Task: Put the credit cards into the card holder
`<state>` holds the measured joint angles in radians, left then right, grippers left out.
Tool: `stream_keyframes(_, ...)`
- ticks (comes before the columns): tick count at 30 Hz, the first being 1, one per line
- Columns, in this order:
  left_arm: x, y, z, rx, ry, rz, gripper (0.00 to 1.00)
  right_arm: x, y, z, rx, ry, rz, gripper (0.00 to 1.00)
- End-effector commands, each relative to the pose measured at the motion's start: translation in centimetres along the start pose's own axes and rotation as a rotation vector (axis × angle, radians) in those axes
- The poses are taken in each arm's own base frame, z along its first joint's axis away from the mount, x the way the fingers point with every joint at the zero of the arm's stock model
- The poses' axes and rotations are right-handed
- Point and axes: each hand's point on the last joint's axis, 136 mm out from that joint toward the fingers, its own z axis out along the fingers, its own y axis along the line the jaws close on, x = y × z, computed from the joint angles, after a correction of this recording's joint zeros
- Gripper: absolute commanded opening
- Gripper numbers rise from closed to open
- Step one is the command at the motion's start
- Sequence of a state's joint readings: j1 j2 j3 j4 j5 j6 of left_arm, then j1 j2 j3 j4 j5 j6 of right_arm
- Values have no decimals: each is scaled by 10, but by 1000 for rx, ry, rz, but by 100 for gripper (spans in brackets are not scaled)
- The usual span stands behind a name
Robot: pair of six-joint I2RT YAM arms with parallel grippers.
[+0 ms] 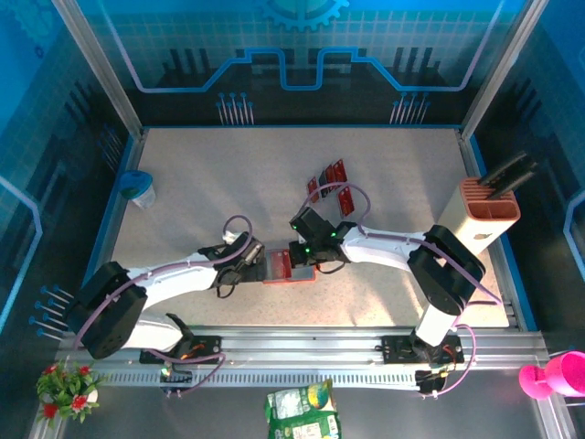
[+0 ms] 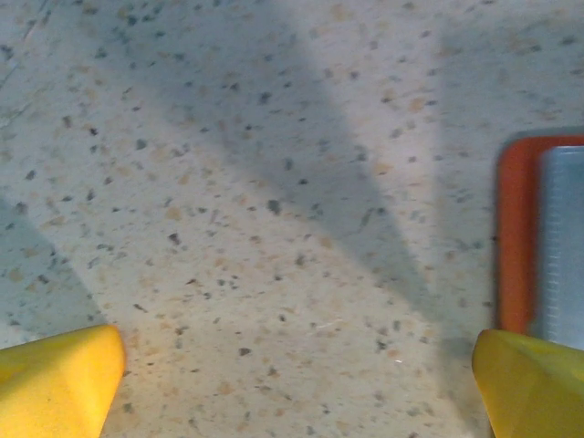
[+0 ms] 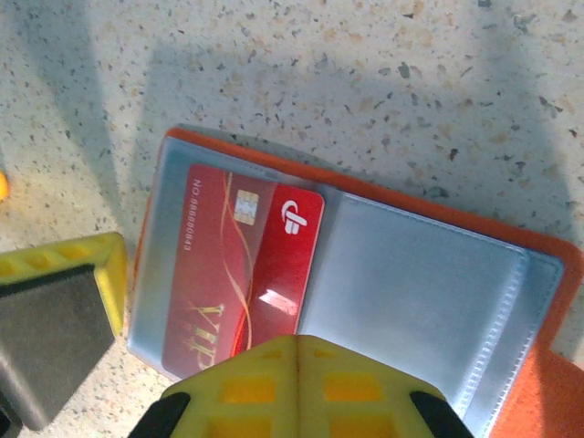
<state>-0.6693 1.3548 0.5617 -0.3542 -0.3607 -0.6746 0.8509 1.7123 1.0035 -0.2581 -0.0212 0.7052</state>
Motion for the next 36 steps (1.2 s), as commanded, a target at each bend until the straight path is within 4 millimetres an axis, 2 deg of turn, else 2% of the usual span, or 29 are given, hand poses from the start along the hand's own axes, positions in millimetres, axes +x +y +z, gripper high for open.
stream_keyframes(1, 0, 10, 1, -69, 18, -37, 99, 3, -8, 5, 47, 27, -21, 1)
stream_keyframes(11, 4, -2, 9, -30, 53, -5, 99, 8, 7, 22, 39, 72, -55, 0)
stream_keyframes(23, 8, -4, 15, -13, 65, 7, 99, 16, 32, 35, 3, 112, -84, 0)
stream_keyframes(28, 8, -6, 15, -7, 66, 6, 99, 7, 30, 20, 1, 71, -79, 0)
stream_keyframes(32, 9, -6, 16, -6, 68, 7, 99, 1, 18, 8, 21, 36, -62, 0)
stream_keyframes(36, 8, -7, 16, -1, 67, 10, 99, 4, 5, 9, 41, 47, -45, 0)
